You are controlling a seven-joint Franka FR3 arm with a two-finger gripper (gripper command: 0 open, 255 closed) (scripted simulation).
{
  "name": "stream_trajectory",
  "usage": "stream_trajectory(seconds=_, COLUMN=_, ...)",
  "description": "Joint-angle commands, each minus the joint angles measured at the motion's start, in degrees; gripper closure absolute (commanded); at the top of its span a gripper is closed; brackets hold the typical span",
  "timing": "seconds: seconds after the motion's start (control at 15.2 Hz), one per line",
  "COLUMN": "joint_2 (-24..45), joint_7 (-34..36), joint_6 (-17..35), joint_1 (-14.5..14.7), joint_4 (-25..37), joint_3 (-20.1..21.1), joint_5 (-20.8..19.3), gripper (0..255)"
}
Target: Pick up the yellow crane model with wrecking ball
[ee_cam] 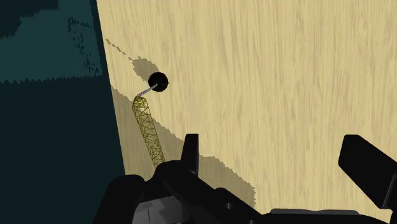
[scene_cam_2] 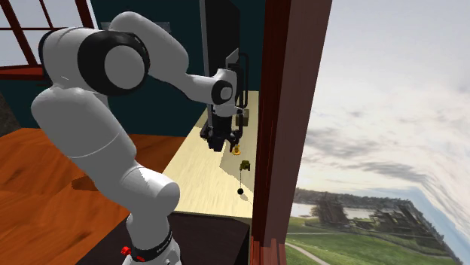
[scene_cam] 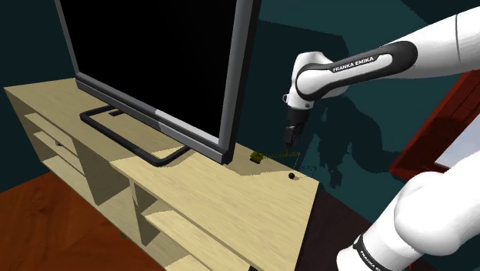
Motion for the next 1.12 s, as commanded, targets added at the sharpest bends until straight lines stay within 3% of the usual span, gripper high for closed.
stream_trajectory(seconds=0.0, joint_2=4.0, joint_7=-1.4, joint_6=3.6, joint_1=-0.3, joint_4=1.0, joint_3=-0.6, joint_5=-0.6, gripper=0)
stream_trajectory(seconds=0.66, joint_2=25.5, joint_7=-7.6, joint_6=16.3, joint_1=-1.9, joint_4=12.2, joint_3=-2.4, joint_5=-1.9, gripper=0)
stream_trajectory(seconds=1.06, joint_2=29.5, joint_7=-7.9, joint_6=20.2, joint_1=-2.1, joint_4=12.3, joint_3=-2.3, joint_5=-1.6, gripper=0)
